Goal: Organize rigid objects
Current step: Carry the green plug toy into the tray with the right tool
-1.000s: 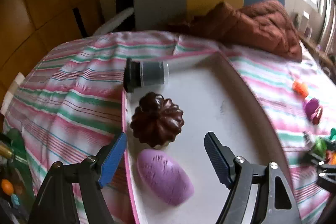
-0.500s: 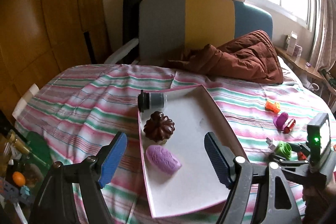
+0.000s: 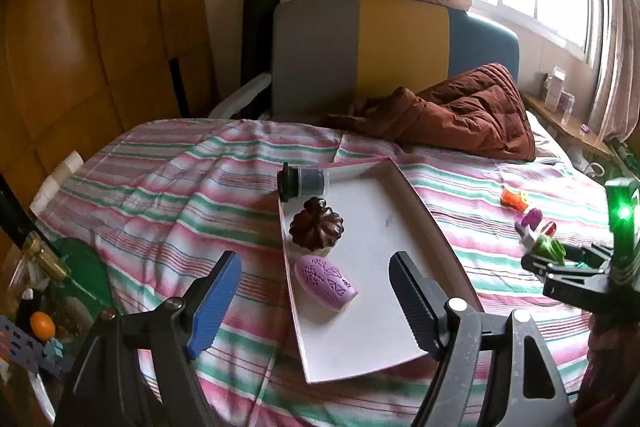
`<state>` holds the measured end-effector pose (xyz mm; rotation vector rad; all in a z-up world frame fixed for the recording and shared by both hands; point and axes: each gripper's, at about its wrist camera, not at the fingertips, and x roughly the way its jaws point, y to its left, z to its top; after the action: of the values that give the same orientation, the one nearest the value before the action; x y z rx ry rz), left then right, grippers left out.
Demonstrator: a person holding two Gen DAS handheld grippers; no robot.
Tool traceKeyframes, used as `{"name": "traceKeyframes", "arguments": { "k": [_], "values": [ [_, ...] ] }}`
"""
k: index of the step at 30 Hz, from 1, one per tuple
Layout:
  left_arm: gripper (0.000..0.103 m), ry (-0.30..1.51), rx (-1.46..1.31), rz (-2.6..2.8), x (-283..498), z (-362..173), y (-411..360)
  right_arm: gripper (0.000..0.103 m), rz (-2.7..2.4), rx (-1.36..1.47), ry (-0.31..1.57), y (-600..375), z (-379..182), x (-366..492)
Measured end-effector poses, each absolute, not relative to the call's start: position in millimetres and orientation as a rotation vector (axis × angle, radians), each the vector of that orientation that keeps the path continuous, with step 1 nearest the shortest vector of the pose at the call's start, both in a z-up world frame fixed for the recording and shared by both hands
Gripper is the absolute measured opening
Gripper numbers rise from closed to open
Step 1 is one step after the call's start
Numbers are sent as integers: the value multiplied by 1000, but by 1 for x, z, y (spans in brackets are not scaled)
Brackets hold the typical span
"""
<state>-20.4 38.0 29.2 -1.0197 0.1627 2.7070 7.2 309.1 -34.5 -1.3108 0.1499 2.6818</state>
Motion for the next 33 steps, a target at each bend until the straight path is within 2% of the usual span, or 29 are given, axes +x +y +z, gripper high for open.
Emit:
{"name": "traceKeyframes", "arguments": {
  "k": [10,21,33],
  "values": [
    [78,130,-1043,2741,-20,24,14,63,2860,-1293,136,239,-8,-7],
    [78,96,-1098,2770,-21,14,-13,63,2929,-1474,135,168,-36,-28],
    [78,55,-1143,2785,-22,5,-30,63,2895,-1583,96,140,-57,-40]
  ]
}}
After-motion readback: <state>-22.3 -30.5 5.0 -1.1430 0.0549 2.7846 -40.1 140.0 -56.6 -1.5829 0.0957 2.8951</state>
